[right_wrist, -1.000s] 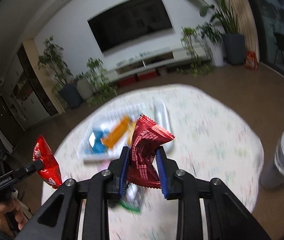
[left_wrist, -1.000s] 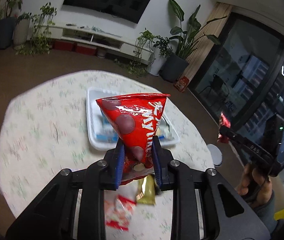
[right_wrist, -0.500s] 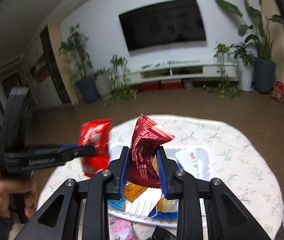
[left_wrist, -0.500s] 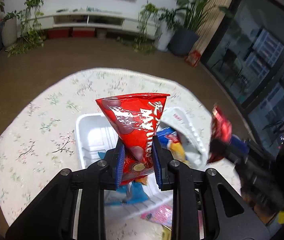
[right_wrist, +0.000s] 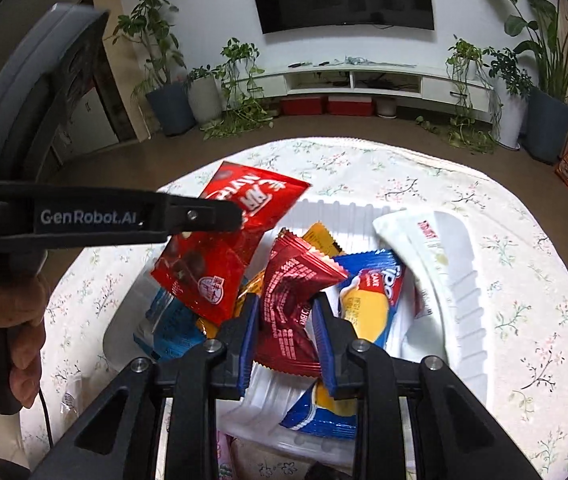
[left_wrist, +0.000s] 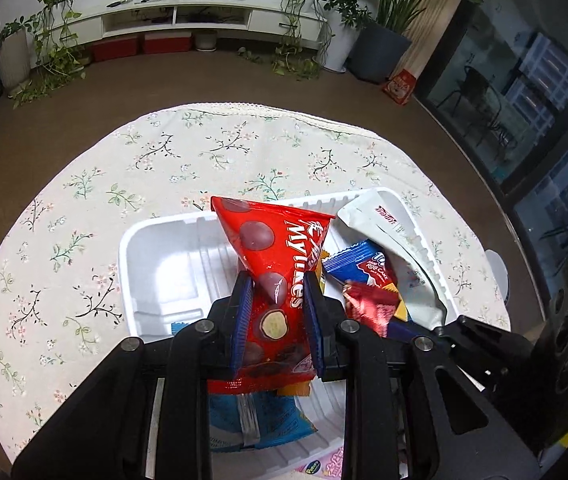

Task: Organize snacks
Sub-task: 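Carry the Mylikes bag into the tray with the left tool while the right tool carries the red wrapper, then open both tools over the tray and pull them back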

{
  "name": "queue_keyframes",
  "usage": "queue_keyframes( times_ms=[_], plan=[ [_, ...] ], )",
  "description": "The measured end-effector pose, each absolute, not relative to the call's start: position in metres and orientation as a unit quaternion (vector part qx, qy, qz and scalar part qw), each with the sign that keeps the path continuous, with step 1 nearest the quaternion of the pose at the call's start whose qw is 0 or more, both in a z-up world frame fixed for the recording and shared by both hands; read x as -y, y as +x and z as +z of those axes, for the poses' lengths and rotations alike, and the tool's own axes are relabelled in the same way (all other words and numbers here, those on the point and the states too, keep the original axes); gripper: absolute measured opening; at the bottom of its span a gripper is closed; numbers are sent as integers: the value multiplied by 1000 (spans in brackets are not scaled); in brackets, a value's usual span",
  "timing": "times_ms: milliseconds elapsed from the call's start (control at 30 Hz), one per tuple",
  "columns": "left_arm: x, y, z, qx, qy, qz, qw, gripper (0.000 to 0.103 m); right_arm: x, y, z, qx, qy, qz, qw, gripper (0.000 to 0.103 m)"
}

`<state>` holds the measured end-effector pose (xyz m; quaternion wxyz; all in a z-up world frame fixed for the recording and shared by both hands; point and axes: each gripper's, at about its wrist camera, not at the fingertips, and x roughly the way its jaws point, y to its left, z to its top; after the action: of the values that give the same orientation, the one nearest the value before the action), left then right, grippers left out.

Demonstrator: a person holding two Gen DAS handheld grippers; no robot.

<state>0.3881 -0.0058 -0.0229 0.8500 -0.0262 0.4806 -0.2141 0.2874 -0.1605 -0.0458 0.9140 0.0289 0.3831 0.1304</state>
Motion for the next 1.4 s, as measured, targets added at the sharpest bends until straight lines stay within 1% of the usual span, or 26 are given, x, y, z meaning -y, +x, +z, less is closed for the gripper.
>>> queue_keyframes(
  times_ms=[167, 267, 467, 533, 600, 633, 767, 800, 833, 900, 933, 967, 1000, 1033, 1100, 1167, 1200, 1267, 1300, 1333, 1400],
  plan=[
    [11, 395, -29, -489, -22, -210, 847, 23, 159, 290, -55, -400, 29, 131, 906, 30],
    [14, 399, -32, -490, -18, -203, 848, 24, 160, 289, -54, -402, 26, 128, 906, 33],
    [15, 403, -36, -491, -23, -197, 849, 25, 161, 290, -56, -404, 26, 129, 905, 34],
    [16, 403, -37, -493, -20, -194, 848, 31, 162, 290, -56, -404, 28, 128, 905, 36],
    [15, 401, -36, -494, -19, -192, 848, 55, 163, 289, -54, -404, 32, 127, 906, 45],
    [15, 400, -36, -492, -19, -193, 849, 57, 164, 289, -53, -402, 34, 127, 906, 47],
    [13, 396, -31, -486, -22, -197, 851, 58, 166, 286, -47, -394, 34, 126, 910, 49],
    [11, 394, -28, -483, -24, -197, 853, 64, 167, 285, -45, -392, 35, 126, 910, 50],
    [9, 391, -24, -480, -27, -197, 854, 66, 169, 284, -44, -391, 36, 125, 911, 52],
    [5, 384, -17, -476, -31, -200, 856, 74, 174, 282, -39, -384, 42, 123, 914, 59],
    [2, 379, -13, -473, -31, -200, 858, 77, 176, 282, -38, -383, 47, 123, 915, 61],
    [-3, 371, -7, -466, -33, -199, 862, 84, 180, 280, -35, -379, 56, 123, 915, 67],
    [-6, 365, -3, -460, -35, -198, 865, 96, 185, 279, -32, -373, 67, 125, 917, 72],
    [-11, 357, 2, -451, -38, -195, 870, 102, 188, 277, -30, -366, 76, 127, 919, 74],
    [-26, 335, 13, -432, -42, -185, 882, 103, 195, 273, -23, -350, 89, 126, 924, 84],
    [-41, 311, 21, -410, -39, -173, 895, 103, 201, 267, -16, -330, 101, 128, 930, 89],
    [-47, 300, 24, -397, -39, -170, 901, 103, 203, 265, -13, -322, 105, 128, 932, 91],
    [-66, 264, 29, -355, -38, -149, 922, 103, 207, 258, -7, -307, 112, 127, 937, 92],
    [-74, 250, 28, -349, -42, -143, 925, 103, 209, 255, -4, -302, 113, 128, 938, 92],
    [-82, 240, 25, -358, -50, -137, 922, 103, 210, 252, -1, -299, 113, 129, 939, 92],
    [-102, 219, 10, -406, -82, -103, 904, 103, 212, 244, 4, -294, 109, 134, 940, 92]
  ],
)
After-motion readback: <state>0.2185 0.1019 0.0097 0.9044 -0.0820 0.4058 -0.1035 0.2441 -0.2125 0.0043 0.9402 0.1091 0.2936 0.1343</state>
